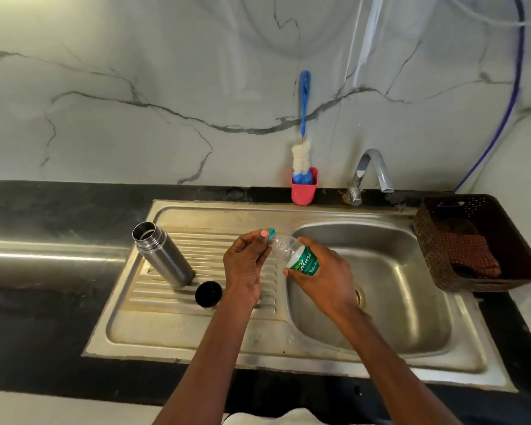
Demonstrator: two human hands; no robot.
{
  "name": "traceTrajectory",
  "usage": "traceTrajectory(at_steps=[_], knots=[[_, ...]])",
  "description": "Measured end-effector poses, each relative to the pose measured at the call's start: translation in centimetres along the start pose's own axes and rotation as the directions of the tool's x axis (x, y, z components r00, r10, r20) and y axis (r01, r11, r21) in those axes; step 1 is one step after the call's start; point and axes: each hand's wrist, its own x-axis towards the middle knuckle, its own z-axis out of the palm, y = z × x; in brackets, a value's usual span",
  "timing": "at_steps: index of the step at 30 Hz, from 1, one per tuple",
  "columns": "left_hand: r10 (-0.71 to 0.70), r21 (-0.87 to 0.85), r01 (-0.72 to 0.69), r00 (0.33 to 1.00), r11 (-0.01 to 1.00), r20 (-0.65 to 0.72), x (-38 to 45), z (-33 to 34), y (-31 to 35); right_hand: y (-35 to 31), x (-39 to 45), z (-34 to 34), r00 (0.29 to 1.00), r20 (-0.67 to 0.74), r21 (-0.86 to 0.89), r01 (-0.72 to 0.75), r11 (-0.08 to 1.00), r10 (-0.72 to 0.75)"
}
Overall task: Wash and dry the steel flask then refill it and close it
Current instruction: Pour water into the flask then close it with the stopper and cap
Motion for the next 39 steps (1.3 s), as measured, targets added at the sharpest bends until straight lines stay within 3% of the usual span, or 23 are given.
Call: traceTrajectory(at_steps=[5, 11, 15, 17, 18, 20, 21, 22, 23, 24, 28, 30, 32, 34, 36, 38, 39], knots=[[-0.013, -0.022, 0.015, 0.995, 1.000, 0.098, 0.6, -0.3, -0.4, 0.5, 0.7, -0.6, 0.996, 0.043, 0.123, -0.077, 0.989, 0.073], [-0.011, 0.089, -0.010, 0.971, 0.996, 0.238, 1.8, 0.3, 0.2, 0.9, 1.8, -1.0, 0.989, 0.077, 0.234, -0.141, 0.962, 0.126], [-0.043, 0.059, 0.034, 0.985, 0.998, 0.169, 2.5, 1.4, 0.3, 0.7, 2.6, -1.6, 0.992, 0.077, 0.166, -0.106, 0.980, 0.095], [-0.073, 0.079, 0.061, 0.985, 0.995, 0.159, 3.1, 1.9, 0.2, 0.3, 2.9, -2.4, 0.980, 0.166, 0.277, -0.157, 0.948, 0.114], [-0.085, 0.095, 0.070, 0.982, 0.993, 0.170, 3.3, 2.0, 0.2, 0.3, 3.0, -2.8, 0.951, 0.276, 0.429, -0.252, 0.867, 0.139], [-0.122, 0.117, 0.100, 0.972, 0.988, 0.202, 3.7, 2.5, 0.3, 0.1, 3.2, -3.7, 0.796, 0.587, 0.672, -0.581, 0.459, 0.149], [-0.140, 0.125, 0.116, 0.968, 0.985, 0.208, 3.7, 2.7, 0.4, 0.1, 3.1, -4.0, 0.707, 0.695, 0.666, -0.701, 0.254, 0.128], [-0.149, 0.128, 0.125, 0.968, 0.984, 0.199, 3.7, 2.9, 0.4, 0.3, 3.0, -4.2, 0.660, 0.743, 0.646, -0.751, 0.138, 0.111], [-0.143, 0.122, 0.122, 0.974, 0.985, 0.175, 3.9, 2.9, 0.5, 0.7, 3.0, -4.2, 0.650, 0.752, 0.642, -0.760, 0.099, 0.109], [-0.122, 0.109, 0.108, 0.984, 0.988, 0.126, 4.2, 2.9, 0.6, 1.0, 3.1, -4.3, 0.671, 0.732, 0.657, -0.741, 0.139, 0.118], [-0.024, 0.013, 0.026, 0.990, 1.000, -0.137, 5.9, 2.2, 1.3, 2.2, 2.7, -3.2, 0.853, 0.469, 0.624, -0.503, 0.597, 0.229], [-0.053, -0.055, 0.047, 0.992, 0.997, -0.116, 6.0, 2.0, 1.3, 2.9, 2.5, -1.6, 0.965, 0.193, 0.612, -0.261, 0.747, 0.179], [-0.099, -0.090, 0.096, 0.994, 0.991, -0.034, 5.8, 2.1, 1.1, 3.6, 2.2, -0.4, 0.999, -0.042, 0.412, 0.012, 0.911, 0.006], [-0.136, -0.133, 0.137, 0.991, 0.982, 0.014, 5.8, 2.1, 0.9, 3.9, 1.9, -0.3, 0.970, -0.158, 0.155, 0.208, 0.966, -0.184], [-0.157, -0.188, 0.160, 0.987, 0.969, 0.028, 6.0, 2.2, 0.9, 3.9, 1.7, -0.7, 0.937, -0.235, 0.064, 0.279, 0.958, -0.257], [-0.160, -0.206, 0.165, 0.986, 0.965, 0.038, 6.0, 2.3, 0.7, 3.1, 1.7, -0.6, 0.944, -0.304, 0.280, 0.217, 0.935, -0.128], [-0.154, -0.198, 0.160, 0.987, 0.967, 0.046, 5.9, 2.4, 0.6, 2.6, 2.0, -0.5, 0.957, -0.283, 0.509, 0.092, 0.856, 0.066]])
